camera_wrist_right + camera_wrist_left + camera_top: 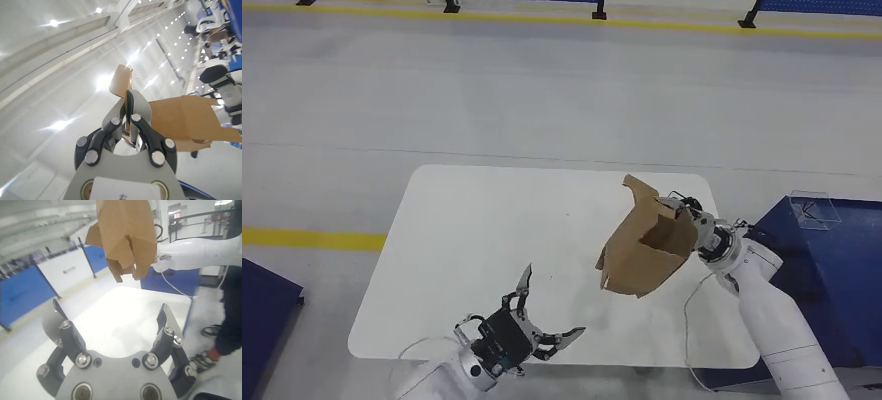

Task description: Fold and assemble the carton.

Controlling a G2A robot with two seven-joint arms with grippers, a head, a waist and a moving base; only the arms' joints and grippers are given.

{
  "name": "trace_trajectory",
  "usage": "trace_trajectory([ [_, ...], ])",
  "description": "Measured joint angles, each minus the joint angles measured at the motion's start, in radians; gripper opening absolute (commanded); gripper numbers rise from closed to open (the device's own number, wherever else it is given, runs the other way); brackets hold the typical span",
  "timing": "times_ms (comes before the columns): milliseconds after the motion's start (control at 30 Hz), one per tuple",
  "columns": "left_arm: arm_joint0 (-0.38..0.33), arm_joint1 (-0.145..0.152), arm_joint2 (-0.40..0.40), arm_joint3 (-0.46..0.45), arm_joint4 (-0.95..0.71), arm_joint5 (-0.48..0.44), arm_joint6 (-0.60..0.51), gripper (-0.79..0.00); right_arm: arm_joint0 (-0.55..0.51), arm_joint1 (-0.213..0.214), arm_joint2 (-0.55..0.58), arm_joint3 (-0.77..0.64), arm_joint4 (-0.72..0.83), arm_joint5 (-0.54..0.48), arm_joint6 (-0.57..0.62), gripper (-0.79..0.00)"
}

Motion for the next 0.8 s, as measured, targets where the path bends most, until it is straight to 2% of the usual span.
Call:
trace_trajectory([
  [100, 0.025, -0.002, 0.024, 0.003, 0.112, 0.117, 0.123, 0.0, 0.024, -0.016, -0.035, 0.049, 0.144, 0.107, -0.021, -0.785],
  [367, 0.02, -0.002, 0.013, 0.0, 0.114, 0.105, 0.092, 0.0, 0.071, -0.041, -0.099, 0.108, 0.211, 0.175, -0.074, -0.785],
  [500, 0.038, -0.008, 0.008, -0.038, 0.276, 0.292, 0.04, 0.0, 0.081, -0.053, -0.128, 0.129, 0.226, 0.203, -0.096, -0.785],
  [800, 0.046, -0.026, 0.044, -0.059, 0.637, 0.57, -0.093, 0.0, 0.086, -0.077, -0.171, 0.163, 0.263, 0.239, -0.11, -0.785],
])
